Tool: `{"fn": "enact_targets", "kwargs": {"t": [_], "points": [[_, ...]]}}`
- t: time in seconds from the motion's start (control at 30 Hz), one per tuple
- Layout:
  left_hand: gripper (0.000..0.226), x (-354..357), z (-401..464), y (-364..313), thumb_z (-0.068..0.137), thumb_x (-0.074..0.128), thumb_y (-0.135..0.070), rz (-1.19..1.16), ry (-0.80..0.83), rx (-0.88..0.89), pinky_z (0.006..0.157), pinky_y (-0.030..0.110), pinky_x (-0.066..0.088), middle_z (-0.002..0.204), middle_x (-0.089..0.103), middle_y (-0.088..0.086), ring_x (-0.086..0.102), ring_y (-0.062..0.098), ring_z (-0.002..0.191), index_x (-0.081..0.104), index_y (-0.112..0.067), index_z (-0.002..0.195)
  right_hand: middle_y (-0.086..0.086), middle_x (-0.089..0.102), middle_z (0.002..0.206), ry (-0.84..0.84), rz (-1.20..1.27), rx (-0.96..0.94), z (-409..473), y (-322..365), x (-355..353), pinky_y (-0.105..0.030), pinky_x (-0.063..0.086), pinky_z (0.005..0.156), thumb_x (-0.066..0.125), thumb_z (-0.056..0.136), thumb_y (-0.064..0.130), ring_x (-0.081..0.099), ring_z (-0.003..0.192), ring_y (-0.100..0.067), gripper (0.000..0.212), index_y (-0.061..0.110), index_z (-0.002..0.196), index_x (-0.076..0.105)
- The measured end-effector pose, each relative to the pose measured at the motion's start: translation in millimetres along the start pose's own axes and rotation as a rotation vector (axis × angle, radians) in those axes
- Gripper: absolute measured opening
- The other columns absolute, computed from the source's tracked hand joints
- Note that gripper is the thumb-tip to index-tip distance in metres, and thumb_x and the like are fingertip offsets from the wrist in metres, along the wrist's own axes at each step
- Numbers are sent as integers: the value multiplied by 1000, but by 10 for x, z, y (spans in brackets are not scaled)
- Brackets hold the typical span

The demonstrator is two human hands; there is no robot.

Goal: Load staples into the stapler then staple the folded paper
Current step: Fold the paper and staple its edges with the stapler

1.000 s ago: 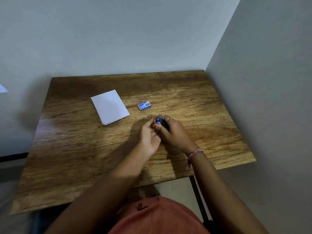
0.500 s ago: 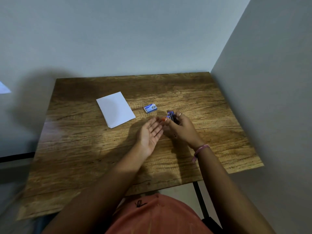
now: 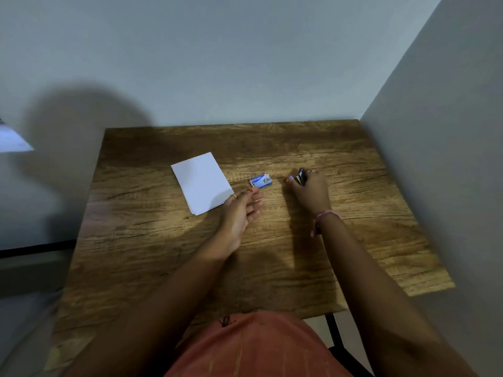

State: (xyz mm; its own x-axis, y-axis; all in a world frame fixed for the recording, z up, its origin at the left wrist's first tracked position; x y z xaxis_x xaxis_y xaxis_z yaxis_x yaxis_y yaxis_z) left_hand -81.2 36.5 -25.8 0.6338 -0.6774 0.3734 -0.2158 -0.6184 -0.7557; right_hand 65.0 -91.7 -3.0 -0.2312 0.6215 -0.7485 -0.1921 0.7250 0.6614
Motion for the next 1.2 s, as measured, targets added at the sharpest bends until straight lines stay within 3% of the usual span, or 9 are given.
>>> {"fn": "enact_targets", "kwargs": {"t": [0.07,0.2,0.37,0.53,0.67,0.77,0.9,1.0,1.2], "points": [[18,-21,51,-42,96,53,-26,31,3,11,66,21,52,89,73,-5,69,7,80,69,-20,99,-18,60,98,0,-51,15,94,16,49,-30,37,76,68,82,39,55,94,-28,27,15,82,57],[20,-54,125,-145,95,55,-25,81,-9,63,63,20,51,90,71,0,66,10,78,67,-14,106,-20,59,112,-3,-156,67,247,43,114,-36,40,90,66,83,44,51,109,-32,49,1,107,61],[17,-98,181,-271,97,50,-23,167,-9,124,64,21,49,92,70,1,64,9,77,67,-21,96,-21,58,117,-32,-192,112,314,48,141,-39,41,95,64,82,47,52,112,-34,55,1,111,61],[20,-170,217,-376,99,46,-19,219,-61,178,60,18,48,87,68,-1,62,9,75,65,-19,95,-18,45,131,-52,-243,136,264,80,106,-44,38,103,68,79,50,45,122,-34,67,5,125,53],[16,-313,247,-485,97,51,-19,181,-138,223,59,14,50,90,69,-3,64,5,75,66,-18,100,-13,45,131,-179,-285,19,141,316,70,-45,37,101,64,83,45,43,123,-31,57,12,128,52],[22,-475,255,-605,96,52,-17,230,-264,305,70,17,51,110,68,3,63,8,89,65,-13,113,-15,50,123,-218,-145,-183,33,649,160,-42,43,97,62,87,30,50,114,-30,40,8,120,59],[34,-729,211,-728,92,57,-18,398,-520,378,93,38,51,139,42,7,52,23,117,55,-19,126,-15,58,108,-105,22,-305,-152,1033,448,-35,49,85,62,87,16,60,95,-27,23,5,107,63],[55,-869,172,-722,86,65,-24,480,-646,263,99,43,48,146,25,6,40,25,127,44,-22,136,-14,63,105,24,-7,-340,-265,1154,722,-31,45,82,59,88,14,59,97,-27,21,4,105,63],[56,-849,60,-600,84,62,-13,228,-525,107,88,40,54,139,42,6,54,24,109,44,-22,136,-15,57,122,219,-85,-243,-410,1079,1024,-36,40,97,66,83,24,50,115,-28,49,4,126,53]]}}
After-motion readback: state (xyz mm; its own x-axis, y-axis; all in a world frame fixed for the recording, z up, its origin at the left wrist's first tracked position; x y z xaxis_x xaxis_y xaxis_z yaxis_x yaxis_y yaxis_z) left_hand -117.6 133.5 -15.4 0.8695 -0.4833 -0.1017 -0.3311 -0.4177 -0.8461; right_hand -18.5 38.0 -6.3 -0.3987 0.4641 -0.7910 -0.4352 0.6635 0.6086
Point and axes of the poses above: each hand's wrist, its own z-axis towards the middle knuckle, its own x-axis out of the palm, y = z × x, the point moved 5 cm from there along z, towards the middle knuckle
